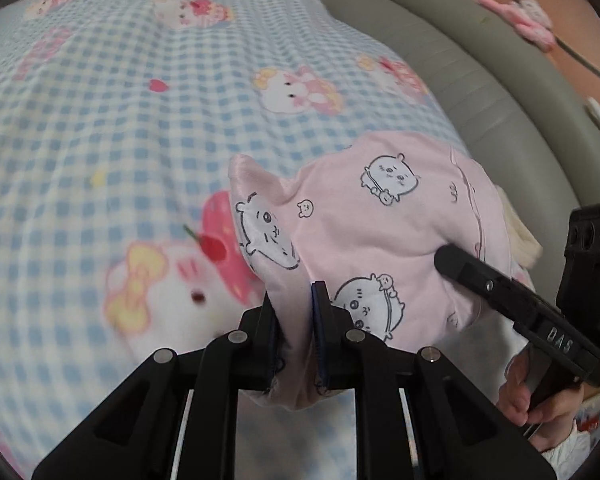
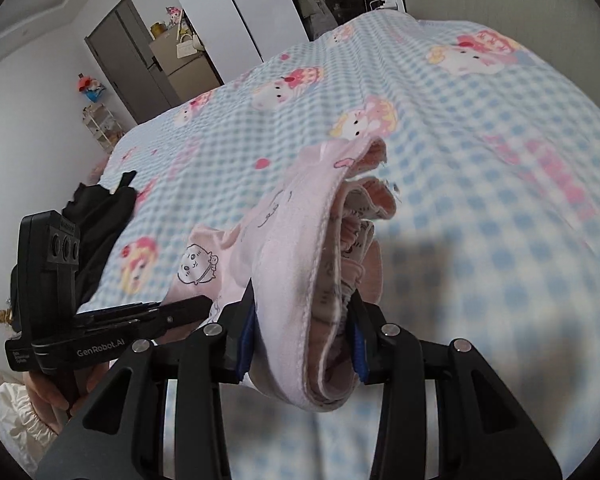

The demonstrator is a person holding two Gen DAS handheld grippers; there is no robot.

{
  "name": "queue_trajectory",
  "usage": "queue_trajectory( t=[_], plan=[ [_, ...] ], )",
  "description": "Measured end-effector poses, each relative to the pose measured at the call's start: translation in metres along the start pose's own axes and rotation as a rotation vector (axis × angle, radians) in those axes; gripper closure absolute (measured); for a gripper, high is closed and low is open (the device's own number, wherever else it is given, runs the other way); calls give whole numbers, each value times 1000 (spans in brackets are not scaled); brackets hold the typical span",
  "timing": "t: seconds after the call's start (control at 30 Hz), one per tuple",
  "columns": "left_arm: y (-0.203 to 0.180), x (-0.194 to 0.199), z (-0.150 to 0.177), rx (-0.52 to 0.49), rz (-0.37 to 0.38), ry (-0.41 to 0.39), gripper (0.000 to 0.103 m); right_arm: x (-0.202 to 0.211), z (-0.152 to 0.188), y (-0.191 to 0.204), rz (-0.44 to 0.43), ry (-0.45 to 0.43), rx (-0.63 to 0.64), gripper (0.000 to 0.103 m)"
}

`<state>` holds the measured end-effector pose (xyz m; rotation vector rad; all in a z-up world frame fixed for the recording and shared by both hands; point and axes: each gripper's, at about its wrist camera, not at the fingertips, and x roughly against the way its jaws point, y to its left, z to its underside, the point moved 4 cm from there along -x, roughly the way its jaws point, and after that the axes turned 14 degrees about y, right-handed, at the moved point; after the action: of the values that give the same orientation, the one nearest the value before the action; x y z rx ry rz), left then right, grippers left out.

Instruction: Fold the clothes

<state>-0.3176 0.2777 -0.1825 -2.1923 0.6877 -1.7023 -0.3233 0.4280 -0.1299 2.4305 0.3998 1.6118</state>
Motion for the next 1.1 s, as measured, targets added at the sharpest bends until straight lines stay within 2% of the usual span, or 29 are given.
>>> queue_trajectory(
  t=[0.03, 0.07, 0.17, 0.2, 0.23, 0.37, 0.43, 0.47, 0.53, 0.63, 0.7, 0.73, 0.77, 0.8, 0.87, 0.97, 1.03, 1.1],
  plan=[
    [7, -9, -6, 7, 2, 7, 86, -14, -6, -8, 15, 15, -12, 62],
    [14, -24, -12, 13, -4, 41, 85, -28, -13, -17, 29, 31, -23, 56],
    [33, -70, -11, 39, -42, 223, 83, -62, -16, -43, 81, 113, -74, 56],
    [36, -72, -8, 31, -41, 229, 82, -61, -15, -44, 71, 109, -73, 56],
    [36, -63, -7, 11, -43, 189, 81, -60, -13, -45, 61, 105, -72, 56],
    [23, -23, -7, -61, -9, 0, 80, -21, -8, -35, 82, -41, -74, 54],
    [10, -18, -9, -113, 32, -34, 79, 0, -5, -29, 94, -118, -75, 52],
    [7, -27, -11, -117, 33, -13, 79, 10, -4, -26, 100, -157, -75, 52],
    [3, -47, -16, -113, 27, 41, 79, -6, -5, -13, 55, -90, -26, 54],
    [19, -76, -14, -64, -29, 132, 80, -47, -2, -11, 128, 23, 21, 60],
    [28, -78, -12, -53, -51, 142, 83, -53, -1, -22, 172, 42, 2, 74],
    [31, -74, -12, -55, -56, 135, 83, -54, -1, -29, 193, 49, -11, 75],
    [33, -69, -14, -55, -82, 124, 83, -55, 0, -35, 214, 55, -23, 72],
    [35, -64, -16, -53, -113, 113, 83, -53, 0, -41, 215, 59, -51, 52],
    [35, -53, -20, -42, -97, 99, 82, -43, 2, -46, 197, 50, -80, 53],
    [36, -31, -26, -23, -73, 63, 68, -30, 1, -33, 228, 31, -73, 49],
    [41, -10, -31, -5, -134, -3, 61, -22, -1, -19, 244, 23, -60, 41],
    [49, 12, -37, 18, -219, -69, 56, -15, -2, -6, 278, 14, -58, 27]
  ],
)
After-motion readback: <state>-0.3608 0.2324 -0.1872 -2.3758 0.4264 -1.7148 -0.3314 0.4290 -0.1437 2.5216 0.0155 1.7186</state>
